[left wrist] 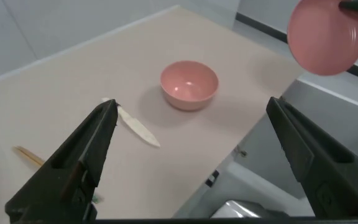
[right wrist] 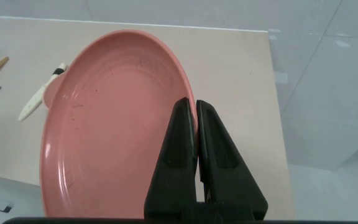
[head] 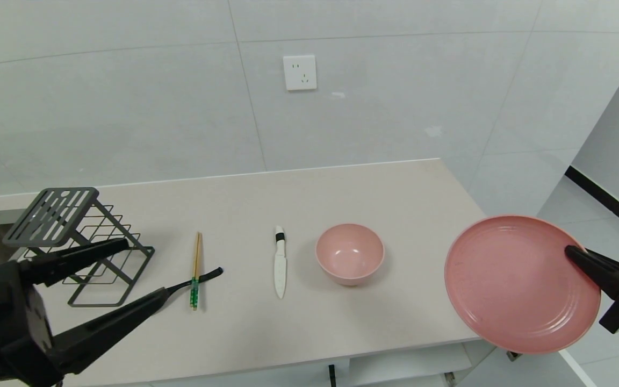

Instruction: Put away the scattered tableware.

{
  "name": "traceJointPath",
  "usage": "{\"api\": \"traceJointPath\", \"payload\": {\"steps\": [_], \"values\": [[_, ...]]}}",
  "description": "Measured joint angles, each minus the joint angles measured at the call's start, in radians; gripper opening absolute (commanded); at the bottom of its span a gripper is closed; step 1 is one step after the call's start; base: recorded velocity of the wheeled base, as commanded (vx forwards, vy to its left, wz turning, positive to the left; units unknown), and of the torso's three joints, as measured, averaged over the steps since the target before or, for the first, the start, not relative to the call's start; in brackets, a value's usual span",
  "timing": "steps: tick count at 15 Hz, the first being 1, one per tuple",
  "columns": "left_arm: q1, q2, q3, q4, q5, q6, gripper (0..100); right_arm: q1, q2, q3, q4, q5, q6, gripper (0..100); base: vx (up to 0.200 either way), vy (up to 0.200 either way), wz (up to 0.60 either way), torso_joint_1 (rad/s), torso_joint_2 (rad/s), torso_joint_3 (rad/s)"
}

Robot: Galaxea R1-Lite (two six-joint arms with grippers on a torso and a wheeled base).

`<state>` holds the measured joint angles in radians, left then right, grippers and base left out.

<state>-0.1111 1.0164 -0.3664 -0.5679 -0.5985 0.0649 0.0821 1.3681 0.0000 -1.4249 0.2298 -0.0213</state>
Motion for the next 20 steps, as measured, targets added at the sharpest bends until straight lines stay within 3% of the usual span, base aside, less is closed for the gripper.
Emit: {"api": "traceJointPath", "payload": {"steps": [5,9,11,13,15,16,17,19,20], "values": [[-0.057,0.183,-0.021,-0.067,-0.013,0.064,100,-0.001,0.019,0.000,0.007,0.000,0.000,0,0.000,0.000,0.00,0.000,0.00,0.000],[-0.111,0.310,-0.057,-0.110,0.016,0.076,100,-0.001,0.034,0.000,0.007,0.000,0.000,0,0.000,0.000,0.00,0.000,0.00,0.000],[-0.152,0.351,-0.101,-0.118,0.060,0.089,100,0.000,0.036,0.000,0.009,0.000,0.000,0,0.000,0.000,0.00,0.000,0.00,0.000],[-0.194,0.393,-0.153,-0.115,0.127,0.085,100,0.000,0.037,0.000,0.009,0.000,0.000,0,0.000,0.000,0.00,0.000,0.00,0.000],[-0.224,0.453,-0.206,-0.116,0.157,0.077,100,0.000,0.037,0.000,0.009,0.000,0.000,0,0.000,0.000,0.00,0.000,0.00,0.000],[-0.237,0.489,-0.236,-0.118,0.176,0.062,100,0.000,0.036,0.000,0.009,-0.001,0.000,0,0.000,0.000,0.00,0.000,0.00,0.000],[-0.251,0.527,-0.273,-0.120,0.203,0.022,100,-0.001,0.035,0.000,0.009,-0.001,0.000,0,0.000,0.000,0.00,0.000,0.00,0.000],[-0.292,0.585,-0.339,-0.117,0.233,-0.147,100,-0.001,0.032,0.000,0.009,-0.001,0.004,0,0.000,0.000,0.00,0.000,0.00,0.000],[-0.315,0.612,-0.367,-0.113,0.245,-0.196,100,-0.001,0.030,0.000,0.009,-0.001,0.006,0,0.000,0.000,0.00,0.000,0.00,0.000]]}}
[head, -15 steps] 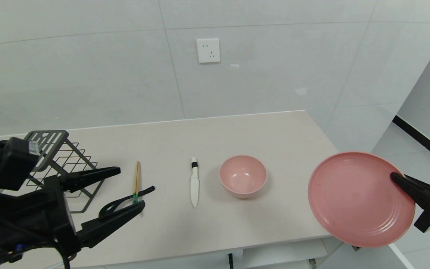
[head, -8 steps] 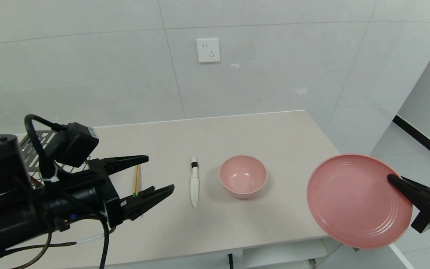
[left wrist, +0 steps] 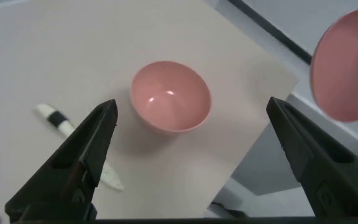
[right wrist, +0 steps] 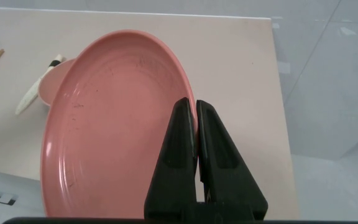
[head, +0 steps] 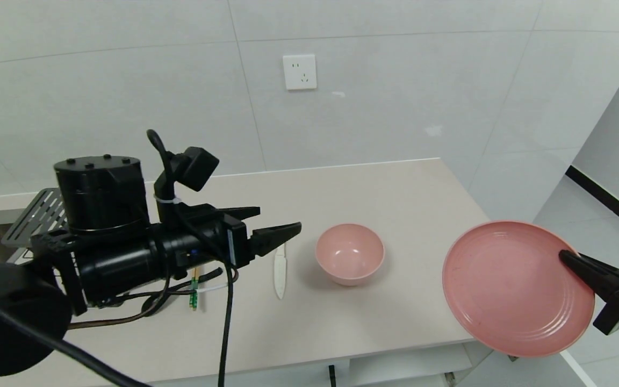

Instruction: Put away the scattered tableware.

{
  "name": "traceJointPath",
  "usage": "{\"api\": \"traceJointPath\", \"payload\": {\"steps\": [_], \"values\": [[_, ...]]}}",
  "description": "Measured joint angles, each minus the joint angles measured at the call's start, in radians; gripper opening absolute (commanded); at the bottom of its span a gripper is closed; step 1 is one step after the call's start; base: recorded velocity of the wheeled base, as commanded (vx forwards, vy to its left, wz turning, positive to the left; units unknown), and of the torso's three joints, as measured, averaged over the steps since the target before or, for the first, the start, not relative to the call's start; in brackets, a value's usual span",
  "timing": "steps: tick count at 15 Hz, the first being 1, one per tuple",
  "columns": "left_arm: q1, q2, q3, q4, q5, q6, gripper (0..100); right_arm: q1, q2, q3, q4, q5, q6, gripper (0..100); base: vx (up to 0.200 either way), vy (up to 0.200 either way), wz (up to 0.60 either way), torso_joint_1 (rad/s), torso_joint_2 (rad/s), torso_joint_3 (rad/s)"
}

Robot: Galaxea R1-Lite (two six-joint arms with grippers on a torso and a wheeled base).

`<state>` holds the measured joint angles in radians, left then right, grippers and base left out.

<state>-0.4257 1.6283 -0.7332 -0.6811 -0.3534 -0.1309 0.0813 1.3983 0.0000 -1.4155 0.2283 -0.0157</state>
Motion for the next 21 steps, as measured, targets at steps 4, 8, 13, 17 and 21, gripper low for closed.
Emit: {"api": "traceJointPath", "payload": {"steps": [4,8,13,17,21], "values": [[-0.023,0.107,-0.036,0.013,0.065,-0.014,100,-0.002,-0.002,0.000,0.008,0.000,0.001,0,0.000,0.000,0.00,0.000,0.00,0.000],[-0.026,0.210,-0.080,0.050,0.106,-0.013,100,-0.002,-0.002,0.000,0.008,0.000,0.001,0,0.000,0.000,0.00,0.000,0.00,0.000],[-0.055,0.287,-0.097,0.031,0.116,0.025,100,-0.002,-0.002,0.000,0.008,0.000,0.001,0,0.000,0.000,0.00,0.000,0.00,0.000],[-0.071,0.359,-0.102,-0.057,0.141,0.072,100,-0.004,-0.002,0.000,0.009,0.000,0.001,0,0.000,0.000,0.00,0.000,0.00,0.000],[-0.063,0.442,-0.175,-0.076,0.160,0.038,100,-0.009,-0.002,0.000,0.009,0.000,0.001,0,0.000,0.000,0.00,0.000,0.00,0.000]]}}
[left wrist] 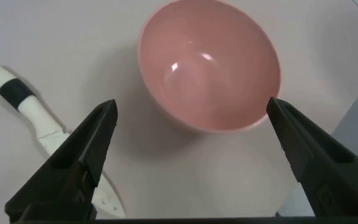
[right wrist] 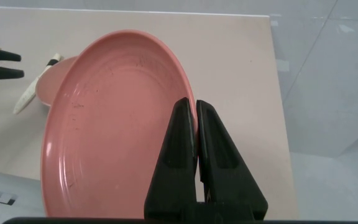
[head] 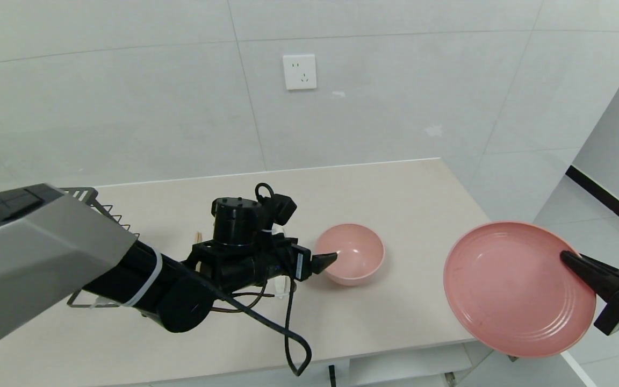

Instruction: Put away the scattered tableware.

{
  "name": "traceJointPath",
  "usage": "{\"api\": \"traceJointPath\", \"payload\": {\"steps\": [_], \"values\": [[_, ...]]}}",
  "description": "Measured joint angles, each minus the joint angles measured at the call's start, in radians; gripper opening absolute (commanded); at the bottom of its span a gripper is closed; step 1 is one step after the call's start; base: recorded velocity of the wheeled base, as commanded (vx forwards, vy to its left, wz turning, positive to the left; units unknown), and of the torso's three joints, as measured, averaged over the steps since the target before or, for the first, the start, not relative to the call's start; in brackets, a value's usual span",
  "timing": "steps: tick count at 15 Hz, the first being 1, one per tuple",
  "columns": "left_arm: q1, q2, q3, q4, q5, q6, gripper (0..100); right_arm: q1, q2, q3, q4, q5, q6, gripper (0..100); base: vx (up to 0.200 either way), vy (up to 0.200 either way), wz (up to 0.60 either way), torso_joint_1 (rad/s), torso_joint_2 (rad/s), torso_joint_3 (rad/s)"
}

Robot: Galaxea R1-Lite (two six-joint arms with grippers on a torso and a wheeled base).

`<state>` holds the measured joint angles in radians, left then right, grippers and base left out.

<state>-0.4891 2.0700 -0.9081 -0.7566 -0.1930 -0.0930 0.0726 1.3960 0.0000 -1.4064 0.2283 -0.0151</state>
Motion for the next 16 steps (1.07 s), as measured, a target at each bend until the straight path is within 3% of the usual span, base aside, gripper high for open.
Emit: {"api": "traceJointPath", "payload": {"steps": [2,3,16], "values": [[0.002,0.037,-0.067,0.051,0.033,-0.047,100,-0.001,0.000,0.000,0.000,0.000,0.000,0,0.000,0.000,0.00,0.000,0.00,0.000],[0.002,0.048,-0.081,0.067,0.036,-0.051,100,-0.001,0.000,0.000,0.000,0.000,0.000,0,0.000,0.000,0.00,0.000,0.00,0.000],[0.011,0.156,-0.139,-0.007,0.037,-0.057,100,-0.002,-0.007,0.000,0.000,0.000,0.010,0,0.000,0.000,0.00,0.000,0.00,0.000]]}}
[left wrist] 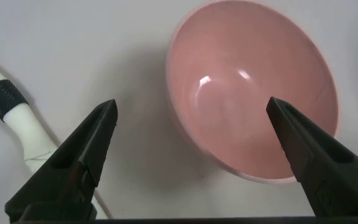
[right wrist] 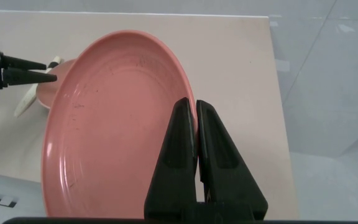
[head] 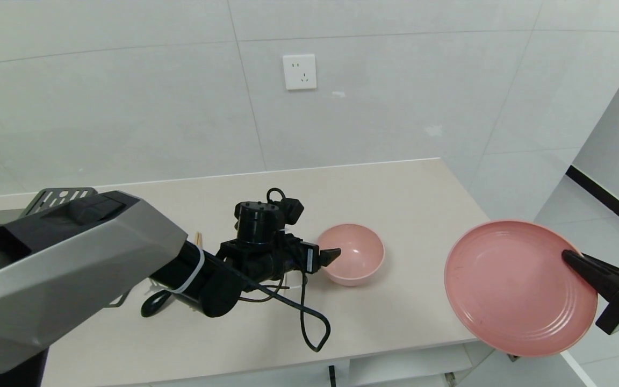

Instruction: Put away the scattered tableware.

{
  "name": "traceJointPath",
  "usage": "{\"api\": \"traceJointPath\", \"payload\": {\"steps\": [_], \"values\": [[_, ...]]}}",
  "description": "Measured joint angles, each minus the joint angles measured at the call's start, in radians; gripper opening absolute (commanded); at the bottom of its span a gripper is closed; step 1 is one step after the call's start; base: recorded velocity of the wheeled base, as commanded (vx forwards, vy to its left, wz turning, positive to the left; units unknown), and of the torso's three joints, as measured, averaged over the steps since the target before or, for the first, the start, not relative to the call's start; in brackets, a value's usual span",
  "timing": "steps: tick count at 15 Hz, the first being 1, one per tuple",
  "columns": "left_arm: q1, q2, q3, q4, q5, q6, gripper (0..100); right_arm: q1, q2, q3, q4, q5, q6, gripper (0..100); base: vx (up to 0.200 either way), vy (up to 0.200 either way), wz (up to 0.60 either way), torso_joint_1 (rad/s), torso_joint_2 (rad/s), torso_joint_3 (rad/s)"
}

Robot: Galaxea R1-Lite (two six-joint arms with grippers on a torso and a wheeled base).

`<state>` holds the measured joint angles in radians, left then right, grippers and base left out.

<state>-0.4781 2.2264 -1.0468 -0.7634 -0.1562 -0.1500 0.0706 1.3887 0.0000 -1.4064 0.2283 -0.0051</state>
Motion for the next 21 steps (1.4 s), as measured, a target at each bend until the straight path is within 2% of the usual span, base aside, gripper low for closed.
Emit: {"api": "traceJointPath", "payload": {"steps": [14,18,19,21], "values": [[-0.012,0.067,-0.005,-0.042,-0.001,0.001,100,-0.001,-0.018,0.000,0.011,0.000,0.000,0,0.000,0.000,0.00,0.000,0.00,0.000],[-0.014,0.101,-0.033,-0.061,-0.001,0.001,100,-0.023,-0.027,0.000,0.011,0.000,0.000,0,0.000,0.000,0.00,0.000,0.00,0.000],[-0.014,0.107,-0.036,-0.062,-0.001,0.001,0,-0.026,-0.031,0.000,0.011,0.000,0.000,0,0.000,0.000,0.00,0.000,0.00,0.000],[-0.014,0.117,-0.038,-0.062,-0.003,0.001,0,-0.028,-0.033,0.000,0.012,0.000,-0.001,0,0.000,0.000,0.00,0.000,0.00,0.000]]}}
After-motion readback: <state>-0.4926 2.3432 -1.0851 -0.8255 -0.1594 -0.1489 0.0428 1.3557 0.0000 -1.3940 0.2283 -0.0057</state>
